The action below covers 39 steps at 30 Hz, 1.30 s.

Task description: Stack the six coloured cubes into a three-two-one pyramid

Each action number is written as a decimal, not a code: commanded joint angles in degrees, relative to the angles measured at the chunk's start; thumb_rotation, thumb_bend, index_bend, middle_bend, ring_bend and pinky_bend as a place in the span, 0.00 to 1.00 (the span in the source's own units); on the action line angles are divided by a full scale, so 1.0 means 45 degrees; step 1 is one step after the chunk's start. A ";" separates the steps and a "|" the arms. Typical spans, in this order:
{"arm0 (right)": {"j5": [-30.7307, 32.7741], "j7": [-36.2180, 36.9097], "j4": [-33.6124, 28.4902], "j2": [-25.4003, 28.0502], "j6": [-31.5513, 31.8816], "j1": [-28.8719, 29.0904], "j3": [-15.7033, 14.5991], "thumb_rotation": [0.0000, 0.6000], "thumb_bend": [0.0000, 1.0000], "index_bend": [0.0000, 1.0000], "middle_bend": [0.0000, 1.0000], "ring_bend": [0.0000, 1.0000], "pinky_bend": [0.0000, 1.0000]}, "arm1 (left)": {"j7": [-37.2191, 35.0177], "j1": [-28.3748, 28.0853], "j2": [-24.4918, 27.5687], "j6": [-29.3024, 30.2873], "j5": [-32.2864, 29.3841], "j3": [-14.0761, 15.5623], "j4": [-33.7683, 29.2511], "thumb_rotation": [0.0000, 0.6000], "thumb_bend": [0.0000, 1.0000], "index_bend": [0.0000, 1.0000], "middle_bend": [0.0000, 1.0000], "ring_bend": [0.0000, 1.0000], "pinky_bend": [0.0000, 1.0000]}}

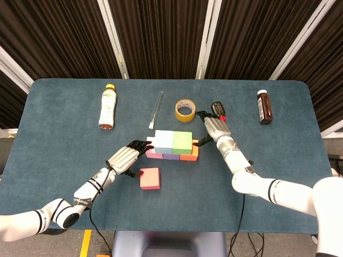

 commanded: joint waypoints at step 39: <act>-0.9459 -0.4812 -0.8800 0.2885 0.3142 -0.1614 -0.1243 0.89 0.21 0.23 0.11 0.00 0.01 | -0.0688 0.3836 0.2819 0.4604 0.0260 0.0785 -0.2203 1.00 0.31 0.11 0.00 0.00 0.00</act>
